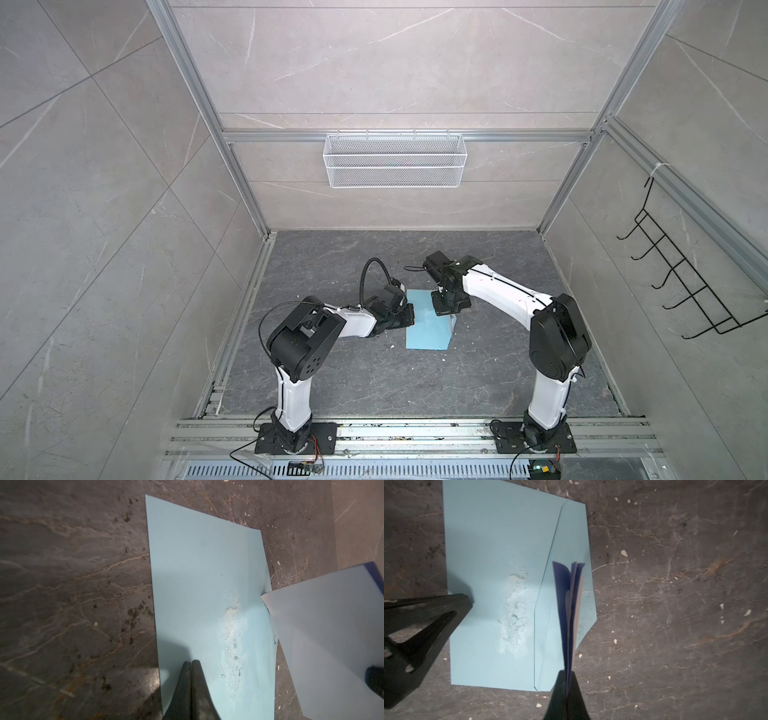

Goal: Place the letter into the envelope and seal it

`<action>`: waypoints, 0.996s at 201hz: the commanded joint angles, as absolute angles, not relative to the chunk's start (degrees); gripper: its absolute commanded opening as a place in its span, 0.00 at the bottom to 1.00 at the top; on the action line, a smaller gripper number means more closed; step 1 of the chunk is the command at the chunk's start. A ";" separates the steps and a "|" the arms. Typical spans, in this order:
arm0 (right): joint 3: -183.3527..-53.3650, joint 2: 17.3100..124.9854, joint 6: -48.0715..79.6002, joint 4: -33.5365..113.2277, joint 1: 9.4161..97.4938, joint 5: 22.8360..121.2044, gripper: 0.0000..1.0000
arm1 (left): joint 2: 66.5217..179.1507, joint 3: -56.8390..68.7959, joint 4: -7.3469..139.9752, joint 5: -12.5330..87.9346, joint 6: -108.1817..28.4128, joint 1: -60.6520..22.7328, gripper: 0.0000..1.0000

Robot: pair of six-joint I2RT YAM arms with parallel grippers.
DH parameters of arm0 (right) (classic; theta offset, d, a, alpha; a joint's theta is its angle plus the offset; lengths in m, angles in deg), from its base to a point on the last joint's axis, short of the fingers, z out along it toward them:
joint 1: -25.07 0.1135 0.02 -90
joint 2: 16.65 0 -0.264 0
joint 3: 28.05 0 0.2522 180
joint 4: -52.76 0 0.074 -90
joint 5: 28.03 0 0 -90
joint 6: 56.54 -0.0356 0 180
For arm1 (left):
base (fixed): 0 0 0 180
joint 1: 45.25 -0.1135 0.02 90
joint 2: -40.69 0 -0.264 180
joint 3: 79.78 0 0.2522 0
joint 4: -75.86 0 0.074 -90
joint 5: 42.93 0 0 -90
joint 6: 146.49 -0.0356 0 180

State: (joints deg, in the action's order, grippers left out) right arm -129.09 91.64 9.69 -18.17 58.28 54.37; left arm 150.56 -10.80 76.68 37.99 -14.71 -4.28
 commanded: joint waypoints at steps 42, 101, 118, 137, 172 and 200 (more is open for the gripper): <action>-128.36 91.34 8.77 -14.57 54.86 62.56 0.00 | 151.99 -11.45 74.05 39.29 -15.43 -3.89 0.00; -127.73 91.87 8.86 -11.92 51.69 69.18 0.00 | 151.97 -11.53 74.14 39.29 -15.38 -3.92 0.00; -128.09 92.37 9.18 -11.55 50.86 71.23 0.00 | 152.05 -11.55 74.15 39.34 -15.35 -3.86 0.00; -128.13 92.55 9.29 -10.79 49.76 73.37 0.00 | 152.22 -11.56 74.27 39.30 -15.29 -3.90 0.00; -128.42 92.86 9.47 -9.68 47.82 77.48 0.00 | 152.49 -11.45 74.40 39.30 -15.23 -3.77 0.00; -128.21 93.29 9.52 -8.73 46.21 81.15 0.00 | 152.58 -11.51 74.42 39.33 -15.24 -3.79 0.00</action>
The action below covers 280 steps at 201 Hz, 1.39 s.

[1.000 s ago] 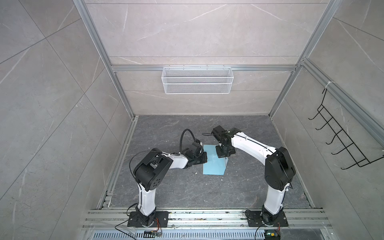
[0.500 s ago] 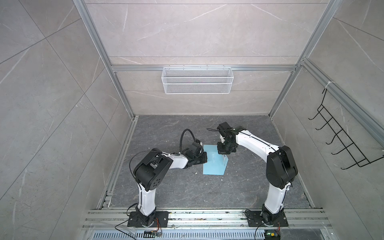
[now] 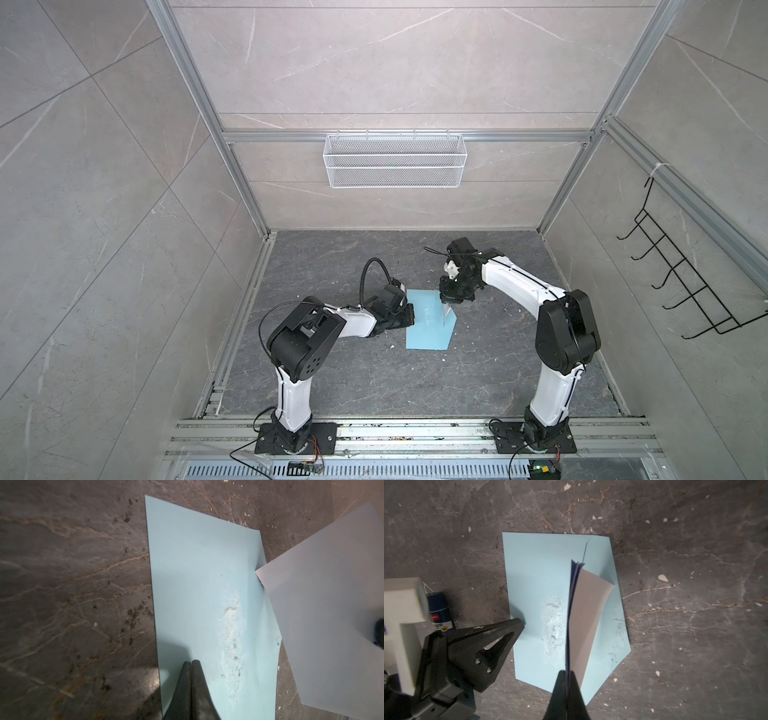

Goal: Place the letter into the envelope and seal it

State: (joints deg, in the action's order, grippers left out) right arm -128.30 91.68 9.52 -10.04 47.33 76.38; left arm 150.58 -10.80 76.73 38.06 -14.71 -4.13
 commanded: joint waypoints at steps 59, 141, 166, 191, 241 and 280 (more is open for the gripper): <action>-127.14 93.24 10.05 -9.11 44.37 81.78 0.00 | 152.85 -11.43 74.52 39.19 -15.12 -3.76 0.00; -123.47 89.14 12.19 -12.86 43.89 74.71 0.00 | 153.02 -11.48 74.81 39.16 -15.08 -3.72 0.00; -122.39 88.54 12.11 -12.95 43.71 73.79 0.00 | 153.02 -11.61 74.84 39.20 -15.02 -3.76 0.00; -122.31 87.56 11.76 -13.11 43.62 73.29 0.00 | 152.93 -11.86 74.95 39.20 -15.02 -3.76 0.00; -123.48 87.01 11.17 -14.70 43.65 70.71 0.00 | 153.02 -11.82 75.11 39.16 -15.04 -3.72 0.00; -124.42 88.40 9.85 -14.62 43.71 70.66 0.00 | 153.28 -11.70 75.21 39.05 -14.92 -3.71 0.00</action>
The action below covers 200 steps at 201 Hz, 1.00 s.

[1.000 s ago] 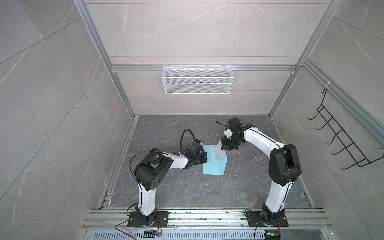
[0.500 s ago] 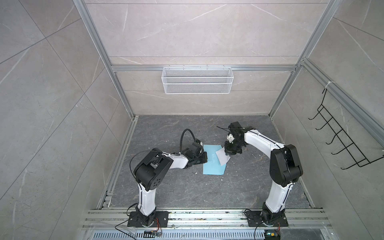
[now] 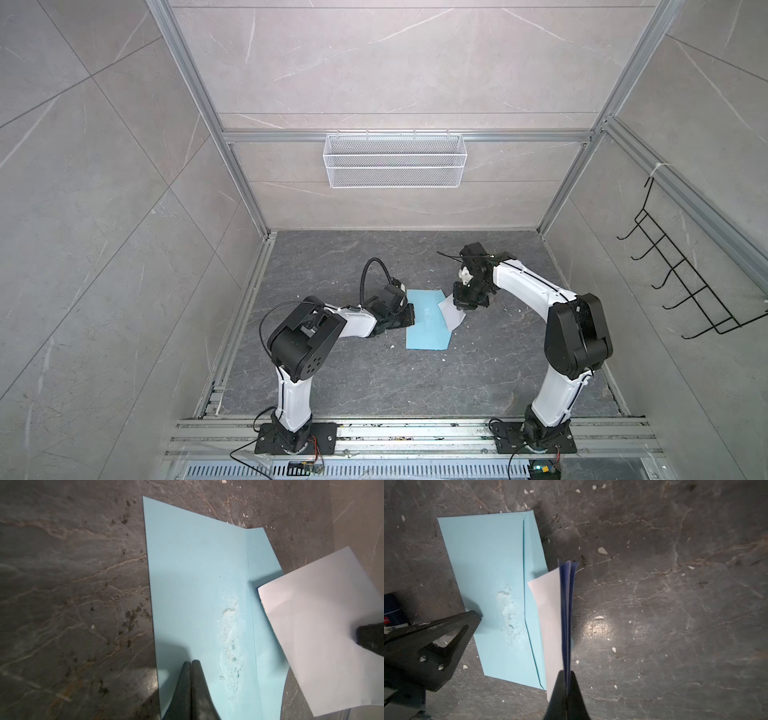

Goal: Place the letter into the envelope and seal it

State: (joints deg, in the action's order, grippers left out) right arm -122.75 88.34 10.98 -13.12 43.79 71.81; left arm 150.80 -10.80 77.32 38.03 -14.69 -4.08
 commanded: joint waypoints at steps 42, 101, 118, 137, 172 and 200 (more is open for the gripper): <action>-125.59 89.95 8.96 -14.84 44.34 70.77 0.00 | 153.28 -11.64 75.24 39.08 -14.93 -3.60 0.00; -129.46 92.36 8.33 -18.22 47.42 65.45 0.00 | 153.54 -11.44 75.25 39.06 -14.87 -3.59 0.00; -130.59 92.98 8.24 -19.20 48.33 63.87 0.00 | 153.55 -11.54 75.36 38.99 -14.85 -3.58 0.00; -131.81 93.63 8.09 -20.32 49.21 62.16 0.00 | 153.55 -11.69 75.51 38.99 -14.89 -3.54 0.00; -133.95 94.85 8.07 -22.04 50.71 59.82 0.00 | 153.55 -11.71 75.56 38.99 -14.90 -3.54 0.00; -134.61 95.88 8.14 -22.18 51.31 59.68 0.00 | 153.63 -11.67 75.54 38.99 -14.77 -3.51 0.00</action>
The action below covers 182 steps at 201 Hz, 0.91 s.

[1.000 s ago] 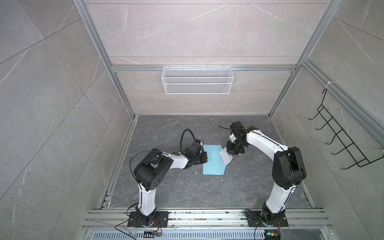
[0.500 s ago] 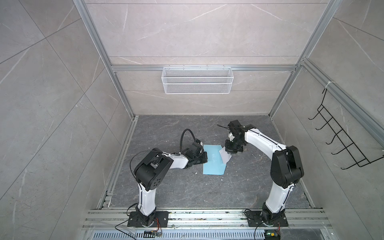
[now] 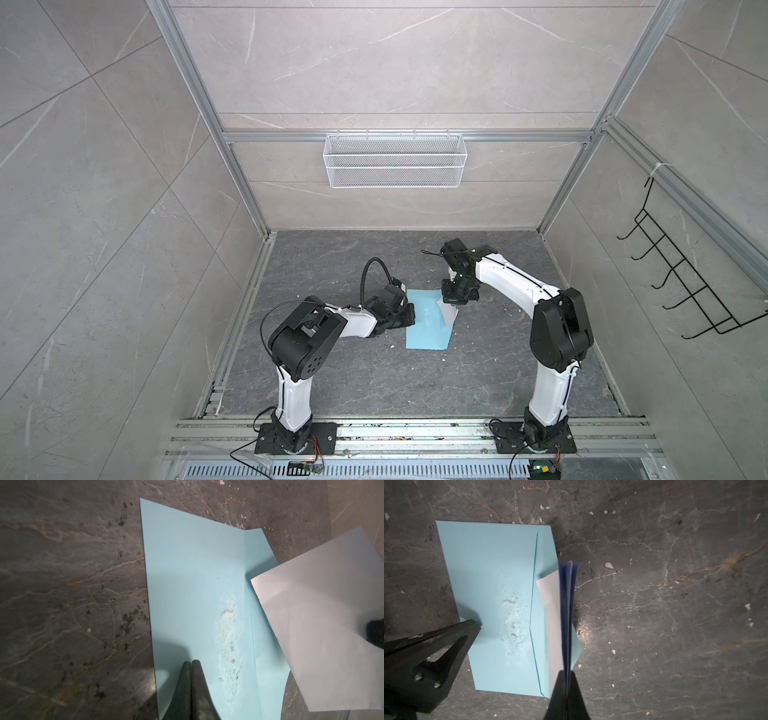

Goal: Place the letter into the envelope and seal it

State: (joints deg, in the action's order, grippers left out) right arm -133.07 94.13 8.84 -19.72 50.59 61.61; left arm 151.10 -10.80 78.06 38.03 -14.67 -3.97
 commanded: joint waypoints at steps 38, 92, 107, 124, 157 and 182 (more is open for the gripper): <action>-134.28 96.53 7.89 -21.17 51.53 60.79 0.00 | 153.72 -11.45 75.54 38.98 -14.87 -3.54 0.00; -133.56 96.14 7.53 -19.10 51.48 62.17 0.00 | 153.72 -11.37 75.40 39.07 -14.95 -3.55 0.00; -133.91 95.51 7.36 -19.83 51.52 60.83 0.00 | 153.63 -11.29 75.39 39.03 -14.94 -3.59 0.00; -134.43 94.48 7.12 -21.38 51.69 57.83 0.00 | 153.62 -11.33 75.25 39.10 -14.92 -3.59 0.00; -136.30 94.07 7.01 -24.97 53.04 52.12 0.00 | 153.81 -10.93 75.12 39.06 -14.96 -3.54 0.00; -138.68 96.09 6.86 -27.95 54.94 48.05 0.00 | 153.90 -10.76 75.11 38.93 -15.12 -3.53 0.00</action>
